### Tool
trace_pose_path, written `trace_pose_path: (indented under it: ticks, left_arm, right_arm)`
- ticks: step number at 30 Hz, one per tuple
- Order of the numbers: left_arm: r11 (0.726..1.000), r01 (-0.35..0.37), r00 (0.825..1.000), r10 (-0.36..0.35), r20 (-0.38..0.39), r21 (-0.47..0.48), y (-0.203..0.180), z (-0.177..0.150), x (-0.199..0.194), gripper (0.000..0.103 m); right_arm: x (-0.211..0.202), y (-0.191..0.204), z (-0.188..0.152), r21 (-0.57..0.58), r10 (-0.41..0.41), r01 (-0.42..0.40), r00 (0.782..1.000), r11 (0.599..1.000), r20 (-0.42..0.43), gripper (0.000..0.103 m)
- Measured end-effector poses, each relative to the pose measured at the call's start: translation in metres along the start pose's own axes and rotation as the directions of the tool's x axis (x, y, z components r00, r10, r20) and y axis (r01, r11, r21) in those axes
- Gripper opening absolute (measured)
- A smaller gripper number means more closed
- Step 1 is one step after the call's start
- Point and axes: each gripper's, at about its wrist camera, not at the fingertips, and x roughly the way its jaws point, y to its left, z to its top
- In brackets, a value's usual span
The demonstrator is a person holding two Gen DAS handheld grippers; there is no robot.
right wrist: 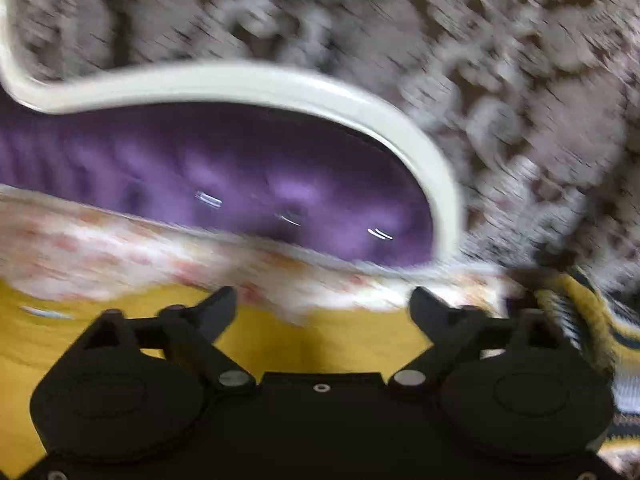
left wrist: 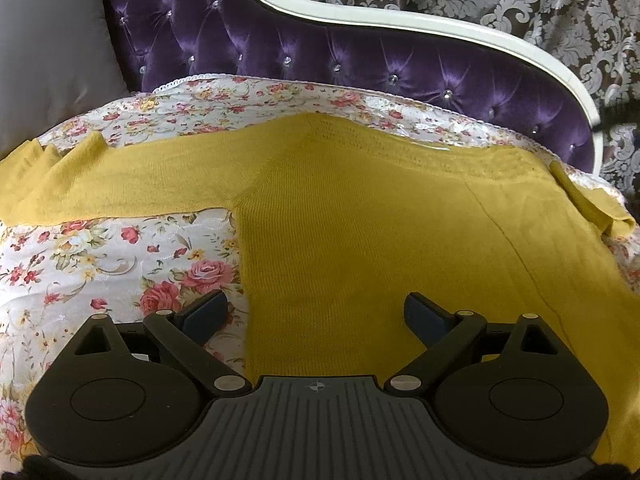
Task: Fold small clothes
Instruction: 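Move the right gripper to the sweater sleeve cuff and grasp it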
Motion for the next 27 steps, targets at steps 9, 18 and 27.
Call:
trace_pose_path:
  ticks: [9,18,27]
  left_arm:
    - [1.000,-0.005,1.000,0.005,-0.008,0.006,0.000,0.001,0.002,0.096]
    - [1.000,-0.012,1.000,0.013,-0.013,0.014,-0.001,0.001,0.003,0.096]
    - [1.000,0.002,1.000,-0.002,-0.010,0.009,0.001,0.001,0.002,0.096]
  right_arm:
    - [0.077,-0.037,-0.031,0.137,0.164,-0.140,0.969,0.981,-0.184,0.057]
    - [0.107,-0.023,-0.039,0.098,0.144,-0.127,0.969,0.987,-0.200,0.058]
    - [0.075,-0.061,-0.013,0.207,0.213,-0.185,0.969,0.961,-0.123,0.011]
